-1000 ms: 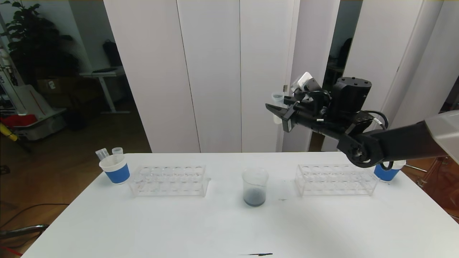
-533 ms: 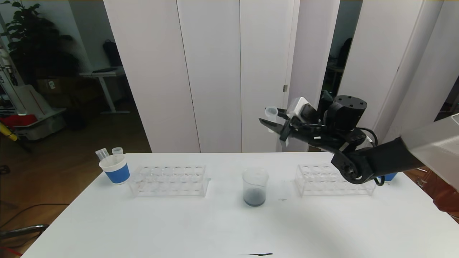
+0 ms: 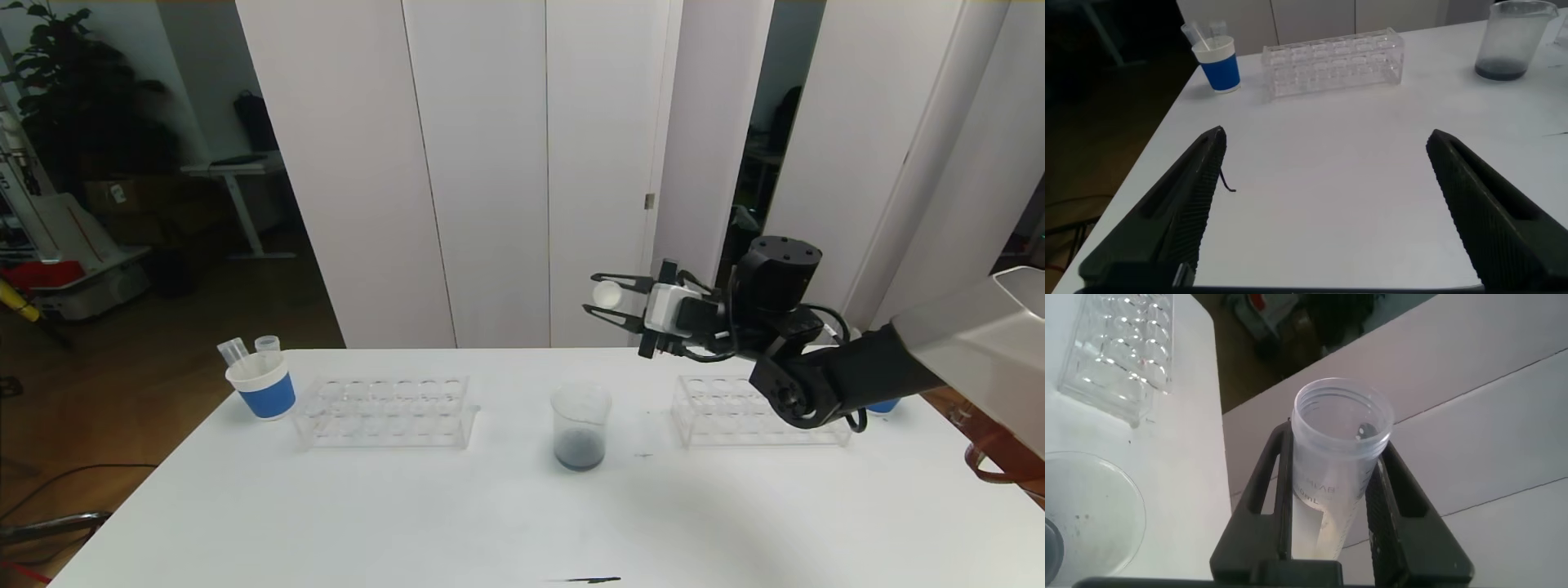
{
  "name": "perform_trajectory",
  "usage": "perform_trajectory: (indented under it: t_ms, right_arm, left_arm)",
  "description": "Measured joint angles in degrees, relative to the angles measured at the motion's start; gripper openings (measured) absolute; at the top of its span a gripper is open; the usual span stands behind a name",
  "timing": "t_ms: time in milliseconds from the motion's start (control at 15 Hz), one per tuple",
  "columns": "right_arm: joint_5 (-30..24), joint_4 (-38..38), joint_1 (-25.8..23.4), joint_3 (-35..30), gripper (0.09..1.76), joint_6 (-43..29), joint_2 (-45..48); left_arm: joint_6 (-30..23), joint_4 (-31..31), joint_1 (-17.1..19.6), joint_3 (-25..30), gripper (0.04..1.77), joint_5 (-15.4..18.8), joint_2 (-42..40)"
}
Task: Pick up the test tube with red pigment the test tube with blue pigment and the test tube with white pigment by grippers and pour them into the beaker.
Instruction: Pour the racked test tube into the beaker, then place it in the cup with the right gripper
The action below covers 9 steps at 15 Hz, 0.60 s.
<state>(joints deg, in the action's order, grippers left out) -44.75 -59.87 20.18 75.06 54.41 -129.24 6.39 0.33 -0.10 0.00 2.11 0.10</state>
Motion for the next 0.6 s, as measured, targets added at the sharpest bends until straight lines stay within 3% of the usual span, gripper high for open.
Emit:
perform_trajectory:
  t_ms: [600]
  right_arm:
    - [-1.4, -0.5, -0.5, -0.5, 0.59, 15.1, -1.9]
  left_arm:
    - [0.0, 0.0, 0.0, 0.0, 1.75, 0.0, 0.0]
